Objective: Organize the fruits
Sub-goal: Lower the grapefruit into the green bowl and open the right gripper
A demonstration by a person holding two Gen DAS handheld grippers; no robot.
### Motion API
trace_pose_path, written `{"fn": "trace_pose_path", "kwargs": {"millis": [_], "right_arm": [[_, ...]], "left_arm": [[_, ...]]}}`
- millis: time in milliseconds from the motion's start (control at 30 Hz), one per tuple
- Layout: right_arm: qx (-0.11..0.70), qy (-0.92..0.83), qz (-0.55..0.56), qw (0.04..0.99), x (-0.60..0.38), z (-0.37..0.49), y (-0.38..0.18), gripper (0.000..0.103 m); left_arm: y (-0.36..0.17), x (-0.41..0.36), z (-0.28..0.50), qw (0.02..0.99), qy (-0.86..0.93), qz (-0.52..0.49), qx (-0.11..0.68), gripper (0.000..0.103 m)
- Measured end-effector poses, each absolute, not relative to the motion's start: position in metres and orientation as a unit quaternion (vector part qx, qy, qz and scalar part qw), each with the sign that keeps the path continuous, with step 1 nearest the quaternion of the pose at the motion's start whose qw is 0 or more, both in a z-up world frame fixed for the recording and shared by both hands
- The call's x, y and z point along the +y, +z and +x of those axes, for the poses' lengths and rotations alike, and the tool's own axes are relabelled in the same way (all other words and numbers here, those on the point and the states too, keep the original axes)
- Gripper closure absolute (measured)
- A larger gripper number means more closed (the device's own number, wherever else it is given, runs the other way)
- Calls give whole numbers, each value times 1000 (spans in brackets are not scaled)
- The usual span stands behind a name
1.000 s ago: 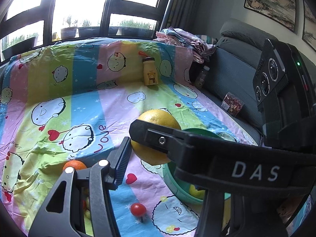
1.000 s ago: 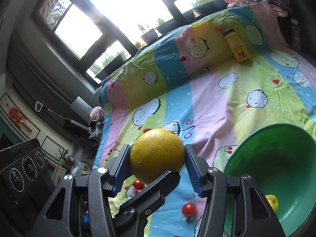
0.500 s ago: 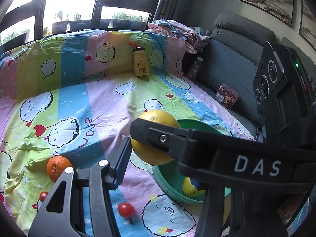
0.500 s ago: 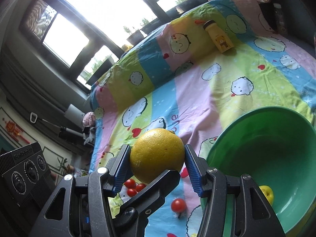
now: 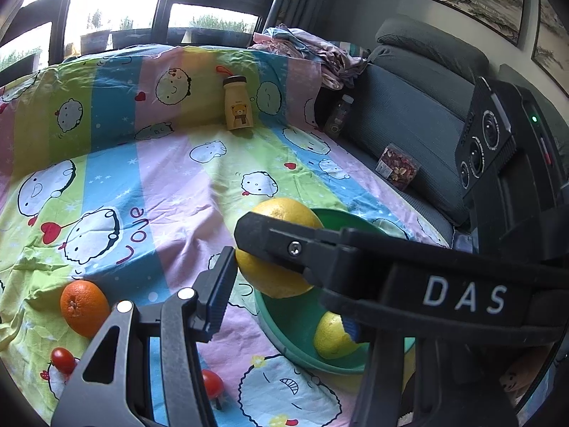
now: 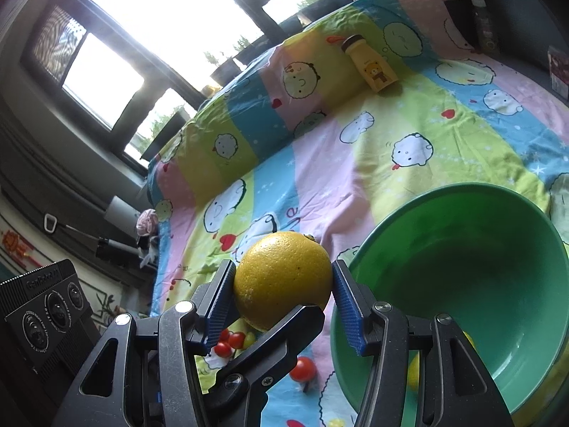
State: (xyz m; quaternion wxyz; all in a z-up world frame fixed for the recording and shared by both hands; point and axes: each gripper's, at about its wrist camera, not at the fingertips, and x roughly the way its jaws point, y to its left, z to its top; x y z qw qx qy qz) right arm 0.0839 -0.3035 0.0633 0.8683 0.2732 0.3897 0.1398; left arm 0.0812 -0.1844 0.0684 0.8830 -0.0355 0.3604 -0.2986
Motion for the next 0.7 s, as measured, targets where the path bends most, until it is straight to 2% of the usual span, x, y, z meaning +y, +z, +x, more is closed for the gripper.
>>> {"fn": "trace_pose_path", "kwargs": {"millis": [700], "right_arm": [[404, 92, 291, 862, -332, 84, 47, 46]], "left_arm": [[49, -212, 92, 861, -333, -44, 381, 51]]}}
